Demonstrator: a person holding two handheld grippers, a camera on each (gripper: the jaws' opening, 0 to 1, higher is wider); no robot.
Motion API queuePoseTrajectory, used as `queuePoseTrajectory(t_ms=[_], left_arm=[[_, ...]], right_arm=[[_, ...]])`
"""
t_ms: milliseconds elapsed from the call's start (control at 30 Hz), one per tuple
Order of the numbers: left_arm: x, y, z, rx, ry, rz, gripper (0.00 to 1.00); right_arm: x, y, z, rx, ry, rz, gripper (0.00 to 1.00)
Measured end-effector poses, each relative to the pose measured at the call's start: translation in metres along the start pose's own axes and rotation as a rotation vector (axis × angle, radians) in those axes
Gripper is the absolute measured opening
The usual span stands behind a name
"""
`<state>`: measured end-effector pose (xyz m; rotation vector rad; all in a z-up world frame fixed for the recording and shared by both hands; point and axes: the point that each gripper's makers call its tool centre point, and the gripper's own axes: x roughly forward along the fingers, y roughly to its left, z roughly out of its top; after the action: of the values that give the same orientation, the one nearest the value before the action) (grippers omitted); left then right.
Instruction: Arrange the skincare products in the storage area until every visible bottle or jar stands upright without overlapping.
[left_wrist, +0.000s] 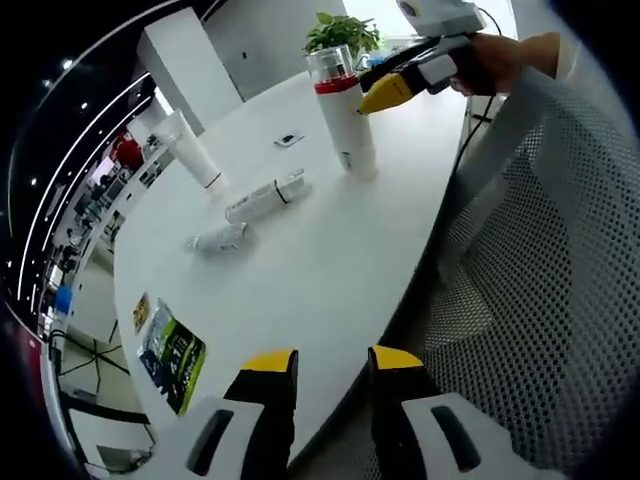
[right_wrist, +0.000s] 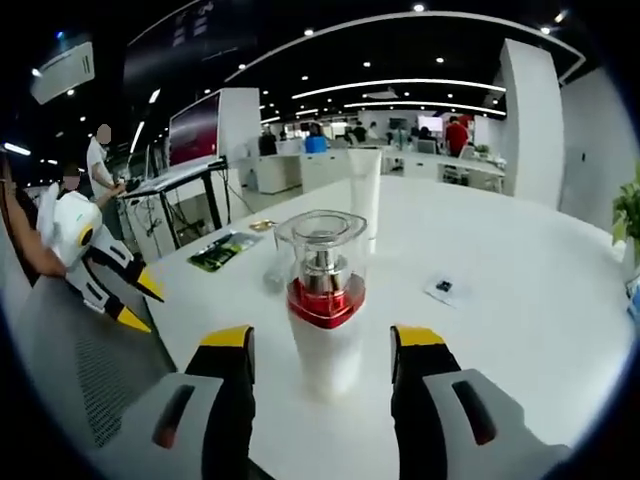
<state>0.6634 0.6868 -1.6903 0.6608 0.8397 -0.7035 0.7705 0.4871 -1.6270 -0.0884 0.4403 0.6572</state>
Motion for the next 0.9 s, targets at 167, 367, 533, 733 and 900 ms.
queuePoseTrajectory(t_ms=[167,367,533,733,900], left_arm=[[0.0,0.0,0.001,0.002,-0.007,0.004,0.29],[0.002,-0.002,-0.002,-0.005,0.007,-0.011,0.28],[0.002,-0.002,-0.003,-0.017,0.012,-0.013,0.28],[0.002,-0.004,-0.002,-0.003,0.004,-0.019,0.26],[0.002,-0.004,-0.001,-0.001,0.004,-0.02,0.24]], right_arm=[[0.015,0.003,0.005,0.002,0.016,0.02,0.41],[0.018,0.004,0.002,-0.005,0.034,0.012,0.35],[0.022,0.003,-0.011,-0.014,0.067,0.008,0.33],[0.022,0.002,-0.012,-0.031,0.078,0.014,0.31],[0.022,0.004,-0.012,-0.05,0.086,0.026,0.3]])
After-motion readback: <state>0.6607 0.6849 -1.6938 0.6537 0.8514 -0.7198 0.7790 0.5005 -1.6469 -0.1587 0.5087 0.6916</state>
